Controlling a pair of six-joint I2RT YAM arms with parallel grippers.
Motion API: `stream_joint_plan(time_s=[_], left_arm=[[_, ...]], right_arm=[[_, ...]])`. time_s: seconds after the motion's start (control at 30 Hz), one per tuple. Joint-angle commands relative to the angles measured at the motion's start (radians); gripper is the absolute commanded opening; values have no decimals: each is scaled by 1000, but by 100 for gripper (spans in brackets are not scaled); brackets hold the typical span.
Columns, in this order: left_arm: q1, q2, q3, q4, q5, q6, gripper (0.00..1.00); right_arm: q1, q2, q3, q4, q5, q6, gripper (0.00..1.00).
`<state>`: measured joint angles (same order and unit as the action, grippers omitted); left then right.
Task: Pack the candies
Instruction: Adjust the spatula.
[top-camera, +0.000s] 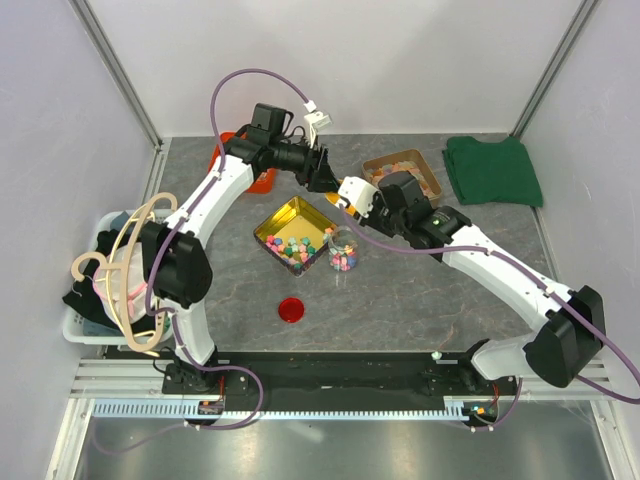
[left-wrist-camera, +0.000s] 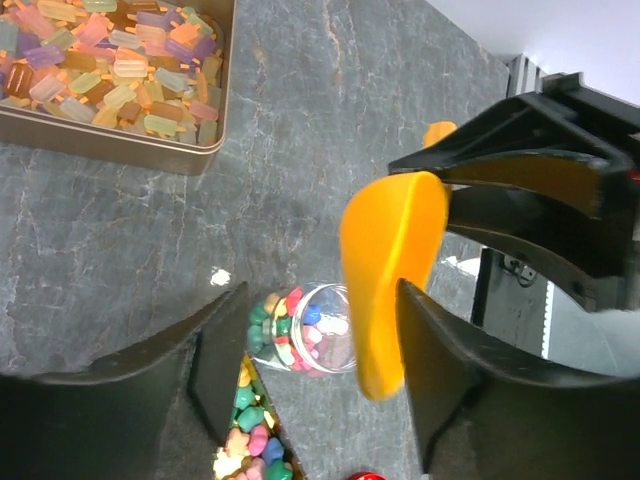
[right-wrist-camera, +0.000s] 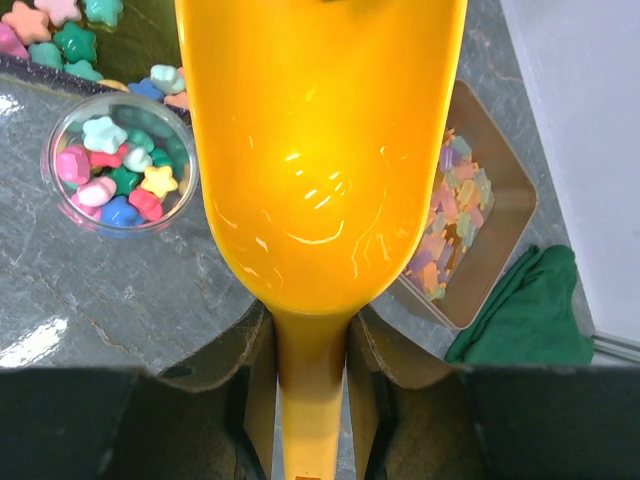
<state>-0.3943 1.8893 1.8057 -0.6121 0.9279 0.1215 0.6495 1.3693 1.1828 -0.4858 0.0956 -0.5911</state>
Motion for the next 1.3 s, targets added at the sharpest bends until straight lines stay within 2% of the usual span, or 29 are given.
stream_joint_plan(time_s=[0.0,0.17,0.33,0.4,0.47,0.53,0.6,0.8,0.83,0.87,0.97,1.07,1.13,1.27], left_arm=[[0,13,41,-5,54,-33,53],[0,14,26,-5,58,-23,26],[0,16,26,-5,66,-23,12],[0,17,26,-5,69,-23,6],[2,16,23,-5,75,-23,2],[0,14,23,-5,92,-22,2],[2,10,20,-6,109,-19,2],[12,-5,8,-5,213,-10,2],[14,-13,4,-5,233,-6,2],[12,-18,-3,-5,244,-3,2],[18,-29,-12,-5,278,6,2],[31,-29,-17,-5,318,3,2],[44,-24,-17,-5,344,1,2],[52,-13,-14,-5,376,-14,2]], right_arm=[[9,-1,69,39,39,13,0],[9,10,70,47,52,2,0],[13,20,72,47,62,1,1],[13,28,81,43,79,17,7],[12,31,100,21,75,30,17],[6,28,106,6,46,53,26],[-1,10,103,-4,-2,62,31],[-31,-26,94,-28,-132,57,72],[-36,-33,90,-25,-146,57,85],[-40,-47,81,-23,-161,53,88],[-57,-78,69,-13,-207,51,89],[-86,-111,67,-17,-286,56,83],[-103,-140,57,-16,-341,54,72],[-106,-161,38,-16,-384,60,64]])
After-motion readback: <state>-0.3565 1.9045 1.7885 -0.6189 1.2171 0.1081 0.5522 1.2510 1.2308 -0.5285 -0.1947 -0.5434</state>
